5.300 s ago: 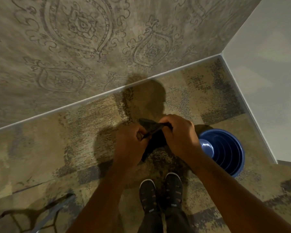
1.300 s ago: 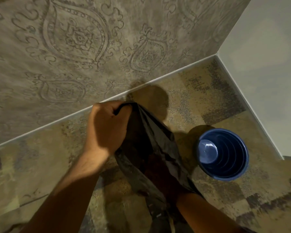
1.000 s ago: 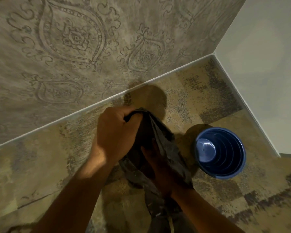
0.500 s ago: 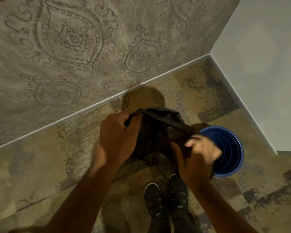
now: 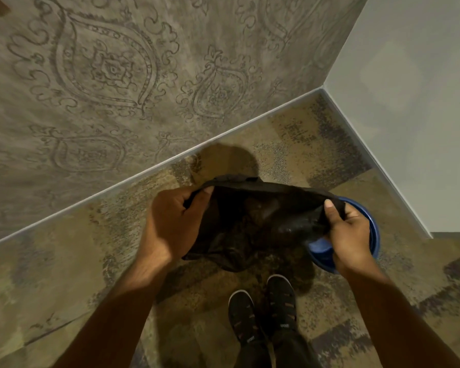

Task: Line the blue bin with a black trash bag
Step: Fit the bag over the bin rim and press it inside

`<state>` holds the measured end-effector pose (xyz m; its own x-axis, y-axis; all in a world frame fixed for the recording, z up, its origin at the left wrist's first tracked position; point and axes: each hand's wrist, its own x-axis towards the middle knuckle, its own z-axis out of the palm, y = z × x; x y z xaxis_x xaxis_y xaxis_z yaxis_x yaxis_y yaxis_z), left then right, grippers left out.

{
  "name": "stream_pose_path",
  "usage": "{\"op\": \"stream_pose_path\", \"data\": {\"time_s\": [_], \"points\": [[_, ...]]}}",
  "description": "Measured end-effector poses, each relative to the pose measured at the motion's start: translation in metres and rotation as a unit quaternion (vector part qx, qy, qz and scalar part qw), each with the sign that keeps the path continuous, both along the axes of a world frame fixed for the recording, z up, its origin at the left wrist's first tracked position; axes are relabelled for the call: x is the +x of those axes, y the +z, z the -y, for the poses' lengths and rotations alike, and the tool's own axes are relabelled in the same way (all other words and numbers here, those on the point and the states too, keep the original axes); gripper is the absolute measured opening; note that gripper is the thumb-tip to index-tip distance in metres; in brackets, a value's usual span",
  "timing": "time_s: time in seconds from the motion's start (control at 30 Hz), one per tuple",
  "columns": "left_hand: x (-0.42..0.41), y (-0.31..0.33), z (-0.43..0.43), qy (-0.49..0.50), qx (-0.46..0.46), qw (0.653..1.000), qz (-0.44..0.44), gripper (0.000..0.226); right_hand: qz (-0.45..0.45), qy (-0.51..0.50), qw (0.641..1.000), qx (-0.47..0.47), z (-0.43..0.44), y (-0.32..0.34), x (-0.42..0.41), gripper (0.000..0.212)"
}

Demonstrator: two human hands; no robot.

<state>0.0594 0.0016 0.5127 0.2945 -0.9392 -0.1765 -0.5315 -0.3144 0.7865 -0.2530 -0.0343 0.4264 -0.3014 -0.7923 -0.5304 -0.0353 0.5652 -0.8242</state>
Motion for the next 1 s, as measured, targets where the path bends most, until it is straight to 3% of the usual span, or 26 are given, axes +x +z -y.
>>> {"op": "stream_pose_path", "data": {"time_s": [0.1,0.3,0.43,0.57,0.87,1.0], "points": [[-0.004,-0.010,-0.005,-0.010,0.017,1.000,0.010,0.058,0.035,-0.041,0.998,0.031,-0.002,0.001,-0.011,0.023],[-0.031,-0.016,-0.009,-0.013,-0.009,0.999,0.028,0.030,0.113,-0.110,0.986,0.051,-0.011,0.017,-0.042,0.026],[-0.067,-0.017,-0.012,-0.042,-0.031,0.999,0.010,0.027,0.090,-0.145,0.985,0.031,-0.017,0.039,-0.068,0.024],[-0.116,-0.020,-0.017,-0.075,-0.043,0.996,0.000,0.047,0.073,-0.184,0.980,-0.019,-0.025,0.055,-0.107,0.028],[-0.216,-0.058,-0.033,-0.093,-0.081,0.992,-0.022,0.039,0.013,-0.234,0.972,-0.003,-0.041,0.049,-0.198,0.025],[-0.245,-0.074,-0.037,-0.128,-0.052,0.990,0.029,0.027,-0.015,-0.203,0.979,0.018,-0.044,0.036,-0.234,0.025]]}}
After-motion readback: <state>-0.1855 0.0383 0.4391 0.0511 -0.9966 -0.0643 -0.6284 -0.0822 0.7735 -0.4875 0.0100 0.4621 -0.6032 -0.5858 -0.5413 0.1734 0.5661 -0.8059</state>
